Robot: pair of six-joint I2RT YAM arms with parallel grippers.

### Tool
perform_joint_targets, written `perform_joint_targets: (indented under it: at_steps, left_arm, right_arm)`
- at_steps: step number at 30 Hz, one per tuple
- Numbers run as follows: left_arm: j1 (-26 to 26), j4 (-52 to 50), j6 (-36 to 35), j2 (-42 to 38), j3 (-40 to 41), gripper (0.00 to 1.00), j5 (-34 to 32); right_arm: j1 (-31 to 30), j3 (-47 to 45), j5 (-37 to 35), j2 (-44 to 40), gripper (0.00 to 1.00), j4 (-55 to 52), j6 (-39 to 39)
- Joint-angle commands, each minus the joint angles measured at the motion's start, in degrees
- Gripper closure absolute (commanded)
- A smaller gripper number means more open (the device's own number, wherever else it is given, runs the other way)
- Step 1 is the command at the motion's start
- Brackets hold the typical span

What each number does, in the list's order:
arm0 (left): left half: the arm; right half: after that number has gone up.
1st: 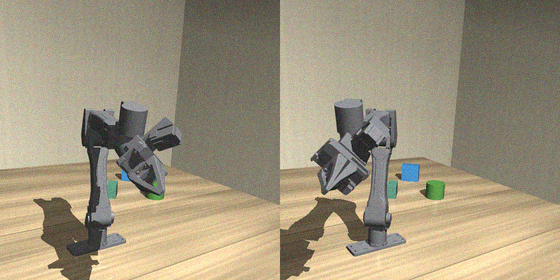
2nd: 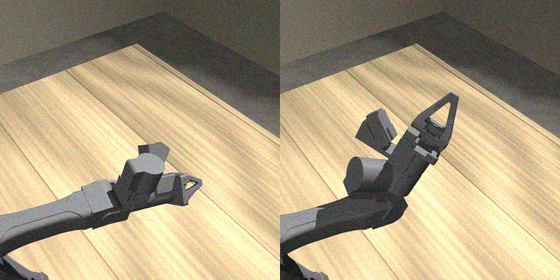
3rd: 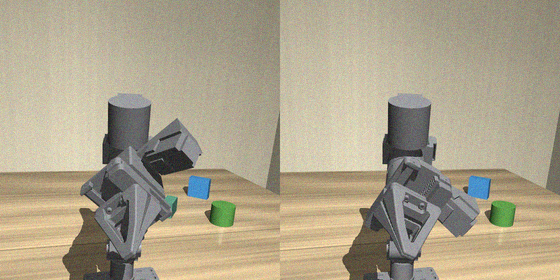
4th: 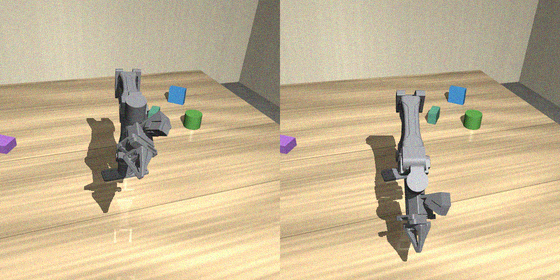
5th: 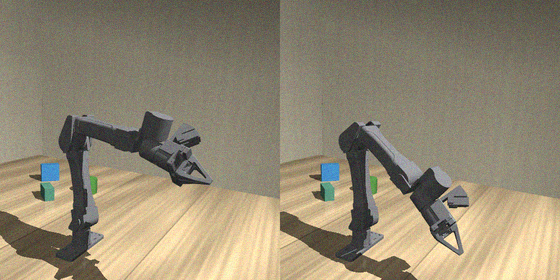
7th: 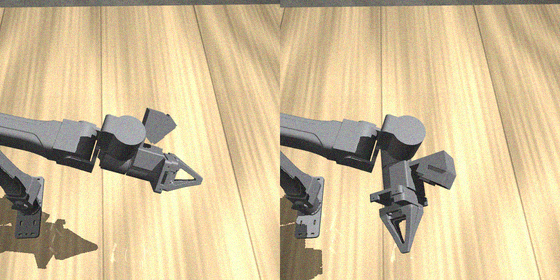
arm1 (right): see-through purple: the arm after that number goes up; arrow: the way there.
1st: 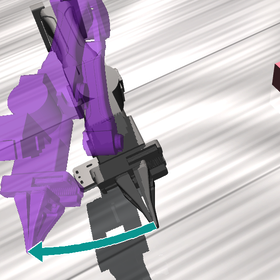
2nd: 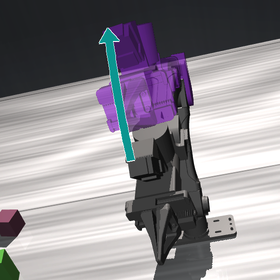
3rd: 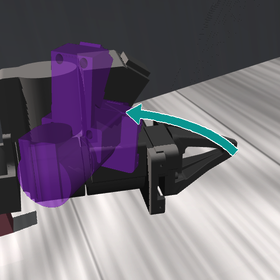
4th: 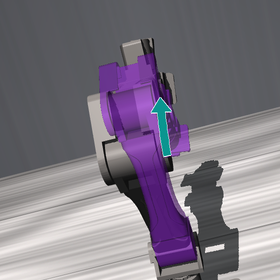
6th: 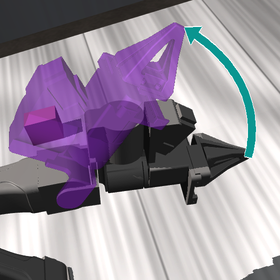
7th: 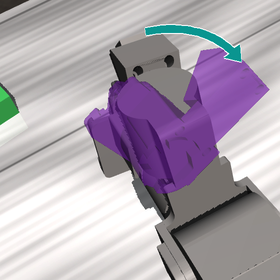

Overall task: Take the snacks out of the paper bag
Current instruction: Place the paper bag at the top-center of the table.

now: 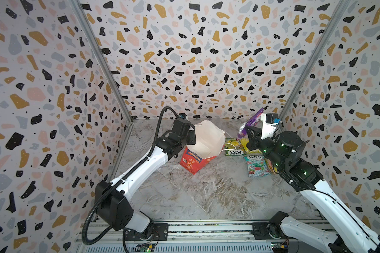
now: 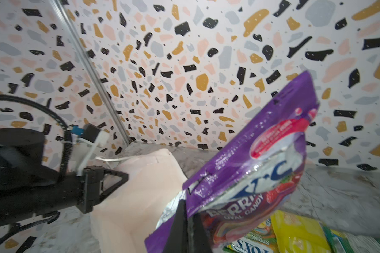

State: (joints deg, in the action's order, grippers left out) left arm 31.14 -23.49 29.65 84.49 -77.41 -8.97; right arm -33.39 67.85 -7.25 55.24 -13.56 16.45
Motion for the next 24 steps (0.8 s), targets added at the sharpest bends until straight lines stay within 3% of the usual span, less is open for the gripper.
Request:
perform_joint_targets:
  at_steps: [1, 6, 14, 24]
  left_arm:
    - [-1.4, 3.8, 7.0, -1.0, 3.9, 1.00, 4.2]
    - [-3.7, 10.8, 12.0, -2.9, 8.2, 1.00, 7.8]
    - [-5.9, 13.1, 15.2, -5.8, 10.0, 1.00, 5.9]
    - [-6.4, 15.8, 15.7, -4.8, 12.9, 1.00, 7.5]
  right_arm:
    - [3.1, 1.5, 2.2, -0.9, 1.00, -5.0, 1.3]
    - [6.1, 0.2, 7.0, 1.9, 1.00, -11.7, -0.4]
    - [6.1, -4.4, 11.5, 8.6, 1.00, -20.1, -4.0]
    - [1.9, -6.6, 3.3, 15.2, 1.00, -22.1, -4.5]
